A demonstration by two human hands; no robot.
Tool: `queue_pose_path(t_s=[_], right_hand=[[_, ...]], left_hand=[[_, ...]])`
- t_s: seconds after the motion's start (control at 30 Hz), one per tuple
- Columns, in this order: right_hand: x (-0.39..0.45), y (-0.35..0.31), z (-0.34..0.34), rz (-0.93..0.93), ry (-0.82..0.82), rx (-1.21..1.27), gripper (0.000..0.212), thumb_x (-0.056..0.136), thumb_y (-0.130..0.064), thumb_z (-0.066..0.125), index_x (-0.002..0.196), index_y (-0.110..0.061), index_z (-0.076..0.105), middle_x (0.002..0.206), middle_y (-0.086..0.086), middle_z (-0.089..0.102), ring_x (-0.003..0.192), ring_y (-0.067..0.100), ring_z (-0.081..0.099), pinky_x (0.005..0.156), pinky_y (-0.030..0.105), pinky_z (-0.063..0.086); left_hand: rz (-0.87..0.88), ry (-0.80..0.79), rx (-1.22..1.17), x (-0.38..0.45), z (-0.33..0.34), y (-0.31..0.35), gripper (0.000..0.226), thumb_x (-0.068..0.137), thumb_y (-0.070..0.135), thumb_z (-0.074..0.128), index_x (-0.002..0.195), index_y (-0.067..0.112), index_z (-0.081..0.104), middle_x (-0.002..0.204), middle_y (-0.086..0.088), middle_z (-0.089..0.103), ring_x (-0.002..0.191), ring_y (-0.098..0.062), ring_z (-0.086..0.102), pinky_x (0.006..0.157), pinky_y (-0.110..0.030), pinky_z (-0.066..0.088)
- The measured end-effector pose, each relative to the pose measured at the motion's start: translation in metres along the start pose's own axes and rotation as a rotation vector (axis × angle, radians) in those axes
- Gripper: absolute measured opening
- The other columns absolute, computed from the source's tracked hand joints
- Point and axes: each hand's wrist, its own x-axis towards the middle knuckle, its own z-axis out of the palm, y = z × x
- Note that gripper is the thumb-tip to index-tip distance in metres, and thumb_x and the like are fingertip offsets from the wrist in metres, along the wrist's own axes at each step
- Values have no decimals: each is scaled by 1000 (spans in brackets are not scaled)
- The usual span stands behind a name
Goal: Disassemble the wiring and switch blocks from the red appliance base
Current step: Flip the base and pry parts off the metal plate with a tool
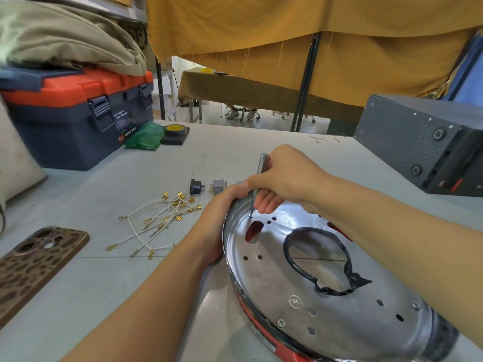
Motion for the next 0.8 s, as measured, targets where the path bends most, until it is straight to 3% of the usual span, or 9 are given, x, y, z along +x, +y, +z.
queue_pose_path(t_s=[0.07,0.17,0.27,0.4,0.6,0.8], right_hand=[[-1,3,5,-39,46,-33,27,90,-13,64,77,11,64,53,14,65,40,19,58,42,22,49],[-7,8,13,-111,99,-177,40,96,-18,53,61,-1,59,47,6,61,30,9,50,36,13,39],[-7,7,14,-144,64,-177,39,98,-17,49,62,-4,55,50,6,63,35,10,53,37,15,41],[-3,9,9,-156,-23,-130,30,100,-17,48,72,-6,53,54,6,66,40,11,55,40,18,43],[-2,18,-3,-243,-131,-48,24,99,-20,50,77,-9,53,54,3,66,41,4,52,44,12,40],[4,21,-16,-250,-282,-14,23,99,-20,51,80,-9,56,60,4,66,48,8,53,47,15,42]], left_hand=[[-11,56,-47,0,2,1,39,100,2,27,67,19,37,47,-15,38,28,-2,47,39,-9,37],[-43,8,-129,7,6,5,38,99,1,23,70,14,44,43,-5,51,52,-14,48,44,-13,36],[-29,-16,-167,9,-1,-5,37,97,1,24,70,11,47,38,-2,52,48,-13,53,44,-14,39],[62,-32,-288,8,-2,-21,25,92,15,36,85,3,58,78,-19,53,73,-22,51,62,-24,45],[145,-79,-307,12,-7,-31,33,89,20,45,71,11,71,72,-9,67,65,-12,65,55,-19,52],[180,-88,-272,11,-8,-29,45,89,16,39,60,16,73,65,-3,70,61,-8,66,51,-13,49]])
